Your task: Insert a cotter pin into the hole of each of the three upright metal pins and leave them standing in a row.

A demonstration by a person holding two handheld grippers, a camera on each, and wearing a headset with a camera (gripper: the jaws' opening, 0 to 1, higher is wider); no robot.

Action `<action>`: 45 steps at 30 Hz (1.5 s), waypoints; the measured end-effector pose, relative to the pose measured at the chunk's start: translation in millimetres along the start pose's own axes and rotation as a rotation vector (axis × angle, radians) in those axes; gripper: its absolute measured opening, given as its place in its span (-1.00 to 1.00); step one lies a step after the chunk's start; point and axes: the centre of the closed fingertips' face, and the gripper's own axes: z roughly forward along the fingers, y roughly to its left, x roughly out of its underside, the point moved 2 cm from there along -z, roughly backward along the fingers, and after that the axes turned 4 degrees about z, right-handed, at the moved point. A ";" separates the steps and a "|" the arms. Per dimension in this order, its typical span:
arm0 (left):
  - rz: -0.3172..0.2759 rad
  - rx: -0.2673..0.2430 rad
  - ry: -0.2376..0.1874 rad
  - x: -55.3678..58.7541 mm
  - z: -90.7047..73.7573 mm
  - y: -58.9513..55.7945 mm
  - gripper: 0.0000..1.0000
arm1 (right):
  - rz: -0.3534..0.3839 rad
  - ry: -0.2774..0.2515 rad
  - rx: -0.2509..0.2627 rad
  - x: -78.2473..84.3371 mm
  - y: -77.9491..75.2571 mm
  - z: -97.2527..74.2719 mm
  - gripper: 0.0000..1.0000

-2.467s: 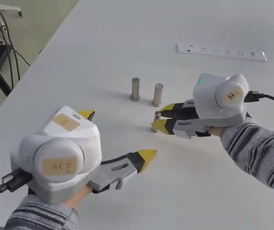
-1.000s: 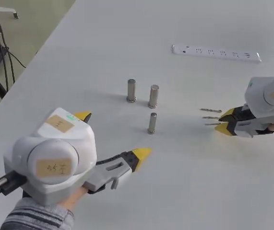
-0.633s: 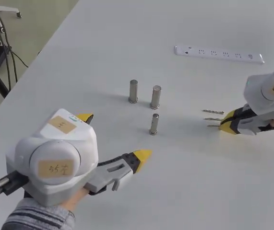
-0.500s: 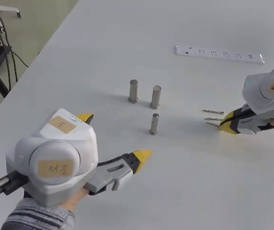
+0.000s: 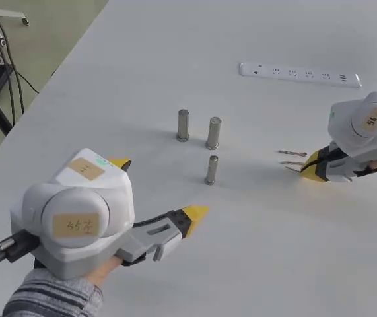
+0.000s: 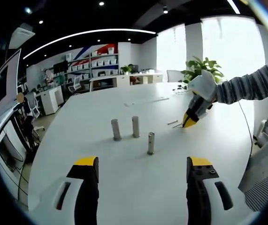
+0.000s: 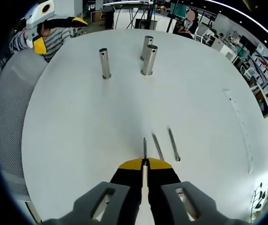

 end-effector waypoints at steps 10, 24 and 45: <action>0.016 0.036 0.001 -5.3 1.9 -5.0 0.28 | -0.066 -0.043 0.022 -9.8 13.6 -9.9 -1.00; -0.027 0.148 0.025 -6.0 10.6 -24.9 0.03 | -0.224 -0.144 0.025 -51.0 51.8 -26.8 -1.00; -0.212 0.297 -0.009 -23.8 20.7 -53.8 -0.55 | -0.370 -0.293 -0.006 -104.5 101.6 -38.7 -1.00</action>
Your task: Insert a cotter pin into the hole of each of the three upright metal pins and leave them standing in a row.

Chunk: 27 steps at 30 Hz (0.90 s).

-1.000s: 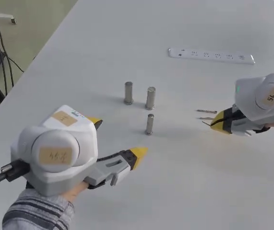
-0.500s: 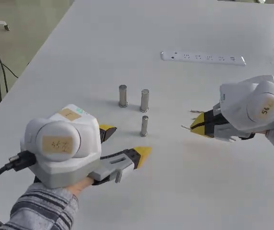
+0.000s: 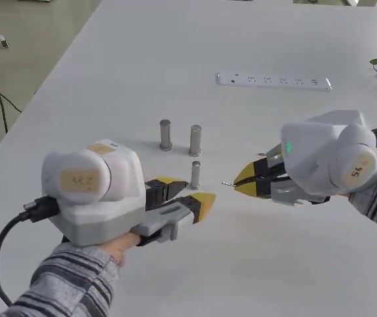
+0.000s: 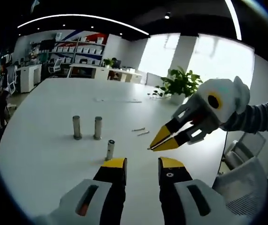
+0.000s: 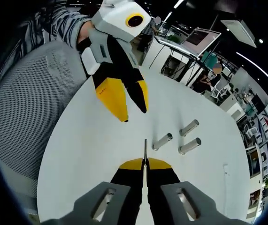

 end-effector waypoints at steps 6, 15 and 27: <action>-0.077 0.038 -0.033 -4.1 1.0 -5.8 -0.68 | -0.028 -0.040 -0.008 -16.9 5.5 -1.7 -1.00; -0.133 0.060 -0.058 -7.6 1.3 -10.8 -0.87 | -0.048 -0.063 -0.006 -27.8 9.2 -3.7 -1.00; -0.211 0.075 -0.073 -7.1 1.0 -11.8 -1.00 | -0.059 -0.076 0.003 -35.9 12.3 -5.9 -1.00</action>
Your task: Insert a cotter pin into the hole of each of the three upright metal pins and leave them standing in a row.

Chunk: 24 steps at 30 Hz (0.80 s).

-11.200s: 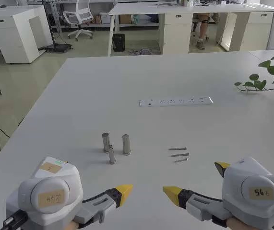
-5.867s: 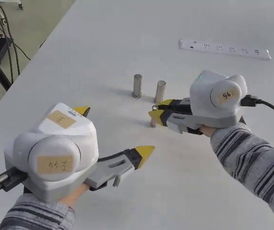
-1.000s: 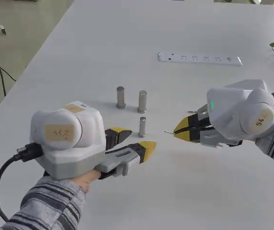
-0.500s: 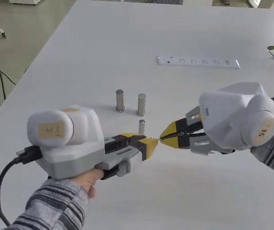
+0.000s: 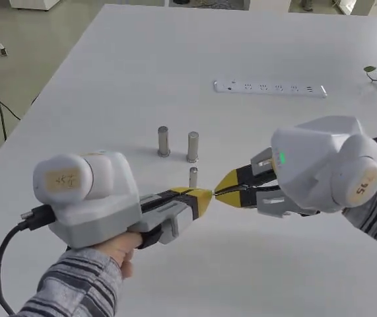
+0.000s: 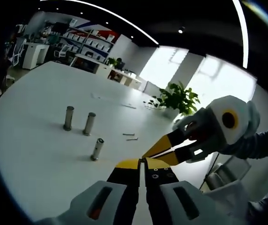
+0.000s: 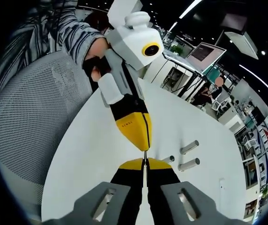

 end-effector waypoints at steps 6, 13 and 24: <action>-0.057 0.006 -0.004 -1.0 -0.8 0.7 -1.00 | -0.002 -0.002 0.007 -1.6 -0.3 -0.5 -1.00; 0.033 0.027 0.008 0.4 -0.1 -2.9 -1.00 | 0.012 -0.005 0.001 -1.1 1.6 -1.1 -1.00; 0.172 0.051 0.022 1.2 -0.1 -5.8 -1.00 | 0.142 -0.031 -0.017 3.4 6.7 1.5 -0.94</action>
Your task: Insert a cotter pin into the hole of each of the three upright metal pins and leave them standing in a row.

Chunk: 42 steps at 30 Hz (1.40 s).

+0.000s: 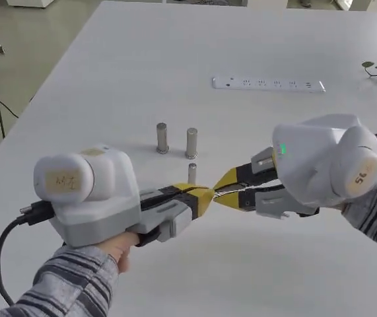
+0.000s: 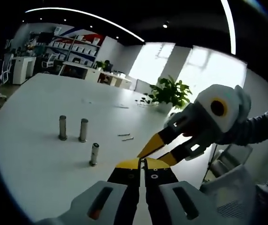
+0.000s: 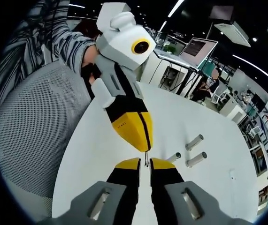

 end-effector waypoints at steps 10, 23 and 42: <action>0.286 0.044 0.063 0.5 -5.2 0.3 -1.00 | 0.152 -0.047 -0.043 2.8 0.3 -3.8 -0.85; 0.480 0.190 0.108 9.8 -8.5 -20.1 -1.00 | 0.229 -0.068 -0.181 7.4 15.5 -2.8 -0.84; 0.504 0.255 0.121 14.6 -13.1 -26.4 -1.00 | 0.232 -0.067 -0.268 5.0 31.2 -2.1 -1.00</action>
